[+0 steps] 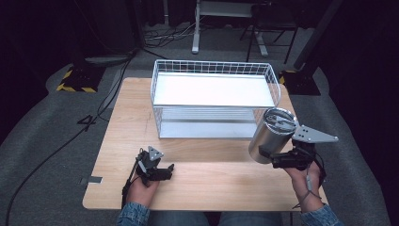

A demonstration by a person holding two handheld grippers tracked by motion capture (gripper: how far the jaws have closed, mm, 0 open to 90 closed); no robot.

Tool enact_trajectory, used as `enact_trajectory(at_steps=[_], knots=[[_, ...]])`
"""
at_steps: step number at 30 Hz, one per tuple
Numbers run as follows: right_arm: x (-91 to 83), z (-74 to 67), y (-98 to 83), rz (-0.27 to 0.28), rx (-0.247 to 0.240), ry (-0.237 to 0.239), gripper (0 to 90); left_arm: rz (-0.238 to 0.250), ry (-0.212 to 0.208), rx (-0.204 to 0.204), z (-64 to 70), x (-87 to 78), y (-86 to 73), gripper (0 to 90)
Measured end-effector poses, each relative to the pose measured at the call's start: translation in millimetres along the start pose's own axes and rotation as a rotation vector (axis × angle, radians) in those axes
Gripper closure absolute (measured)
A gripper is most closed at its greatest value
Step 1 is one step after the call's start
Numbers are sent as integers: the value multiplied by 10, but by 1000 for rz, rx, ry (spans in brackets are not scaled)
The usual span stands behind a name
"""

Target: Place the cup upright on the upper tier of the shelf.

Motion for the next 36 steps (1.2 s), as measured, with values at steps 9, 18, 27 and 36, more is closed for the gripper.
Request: enact_trajectory(at_steps=[9,18,27,36], knots=[[-27,17,249,18,1,1,39,0,2,0,1,-1,0,141],[-1,29,533,24,-26,-7,39,0,0,-4,4,0,-1,141],[49,52,809,36,-27,-2,39,0,0,-4,5,0,-1,141],[221,66,1177,36,-53,-16,39,0,0,-3,4,0,-1,142]])
Point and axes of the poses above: each handheld gripper's, and its own axes: x roughly forward along the jaws, y roughly out of its top, z roughly to its right, the point moved 3 cm from there along x, roughly forward along the jaws, and after that the axes turned 2 degrees about x, right-handed, at the moved point
